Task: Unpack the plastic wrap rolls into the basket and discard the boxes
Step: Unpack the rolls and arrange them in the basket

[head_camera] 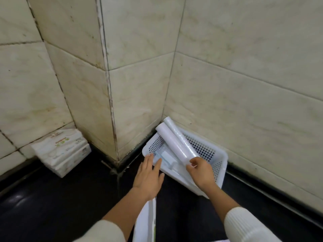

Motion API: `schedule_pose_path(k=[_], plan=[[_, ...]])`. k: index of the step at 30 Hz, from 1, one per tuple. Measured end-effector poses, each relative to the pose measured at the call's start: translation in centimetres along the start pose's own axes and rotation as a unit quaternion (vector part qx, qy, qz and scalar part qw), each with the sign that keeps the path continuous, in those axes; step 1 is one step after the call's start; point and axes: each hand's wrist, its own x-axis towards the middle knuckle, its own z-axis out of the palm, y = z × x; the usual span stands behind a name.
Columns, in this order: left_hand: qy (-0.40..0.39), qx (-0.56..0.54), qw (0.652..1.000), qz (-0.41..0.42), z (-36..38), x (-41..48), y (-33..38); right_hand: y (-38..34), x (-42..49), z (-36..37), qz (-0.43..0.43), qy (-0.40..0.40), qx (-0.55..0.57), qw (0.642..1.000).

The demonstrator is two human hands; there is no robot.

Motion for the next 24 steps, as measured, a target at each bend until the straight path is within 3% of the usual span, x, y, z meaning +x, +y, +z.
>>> schedule_pose_path(k=[9,13,18,21,24], plan=[[0.000,0.055,0.998,0.023,1.9,2.8,0.7,0.3,4.9,0.0,-0.089,-0.067,-0.173,0.979],[-0.010,0.060,0.998,0.026,2.5,3.5,1.1,0.8,6.2,2.5,-0.100,-0.041,-0.242,0.964],[-0.017,0.037,0.998,0.040,1.6,5.4,1.1,1.8,7.0,1.6,-0.092,-0.053,-0.045,0.993],[0.023,0.019,0.998,0.053,0.9,7.7,1.5,1.7,7.5,-1.2,-0.098,-0.068,0.064,0.991],[0.071,0.027,0.996,0.048,0.8,10.8,2.9,1.4,8.6,-4.1,-0.116,-0.048,0.098,0.987]])
